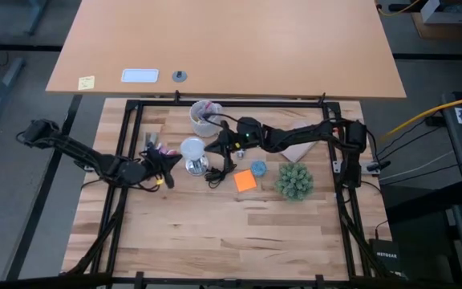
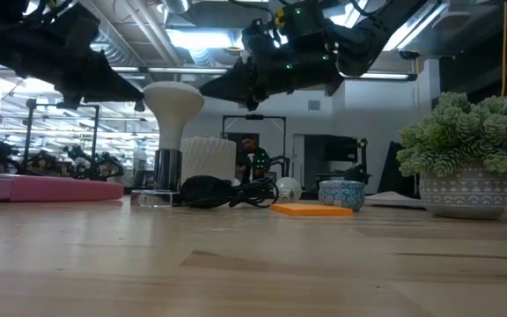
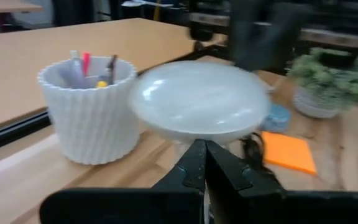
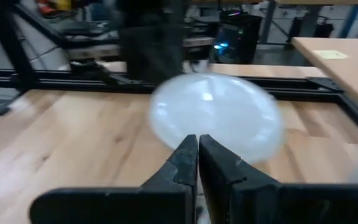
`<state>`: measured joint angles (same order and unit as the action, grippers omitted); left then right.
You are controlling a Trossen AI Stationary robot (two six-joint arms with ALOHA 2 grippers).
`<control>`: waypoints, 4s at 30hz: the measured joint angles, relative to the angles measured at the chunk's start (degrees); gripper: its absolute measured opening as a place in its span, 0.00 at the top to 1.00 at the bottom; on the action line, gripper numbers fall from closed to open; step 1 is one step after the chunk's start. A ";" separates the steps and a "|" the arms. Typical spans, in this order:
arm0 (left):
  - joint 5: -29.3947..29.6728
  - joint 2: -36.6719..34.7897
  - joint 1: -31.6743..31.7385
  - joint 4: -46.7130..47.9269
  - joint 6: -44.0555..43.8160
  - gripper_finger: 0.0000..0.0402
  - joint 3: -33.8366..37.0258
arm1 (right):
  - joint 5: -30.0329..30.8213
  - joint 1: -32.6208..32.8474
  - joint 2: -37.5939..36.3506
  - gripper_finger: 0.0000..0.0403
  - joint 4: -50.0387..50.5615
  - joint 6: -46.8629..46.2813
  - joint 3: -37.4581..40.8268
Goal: Screw lightbulb
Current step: Insert the lightbulb into the silver lamp
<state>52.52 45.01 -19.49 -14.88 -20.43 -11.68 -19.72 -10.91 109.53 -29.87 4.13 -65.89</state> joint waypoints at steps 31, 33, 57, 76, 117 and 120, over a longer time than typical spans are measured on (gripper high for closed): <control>-1.19 -6.75 -0.58 0.43 9.57 1.00 -3.63 | -2.32 -5.64 -7.93 0.95 -1.05 0.07 -0.11; -4.73 -6.10 -1.09 0.53 7.72 1.00 -3.65 | -3.22 -7.15 -6.91 0.95 -1.48 -1.01 -0.11; -1.84 2.89 -1.51 1.14 0.91 1.00 -3.63 | -3.88 -3.47 1.70 0.95 -4.81 -2.57 -0.09; 8.38 2.89 0.77 2.08 0.62 1.00 -3.56 | -1.13 3.25 3.13 0.95 -9.65 -7.23 -1.96; -4.68 9.30 -2.05 -4.99 -0.18 1.00 -3.65 | -4.90 -7.79 4.07 0.95 0.76 -4.94 -4.42; -3.23 10.63 -1.35 -4.96 -0.61 1.00 -3.65 | -5.36 -7.77 4.07 0.95 0.41 -5.71 -4.44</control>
<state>49.29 55.65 -20.83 -19.84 -21.04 -15.33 -25.08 -18.68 113.60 -29.46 -1.57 -70.32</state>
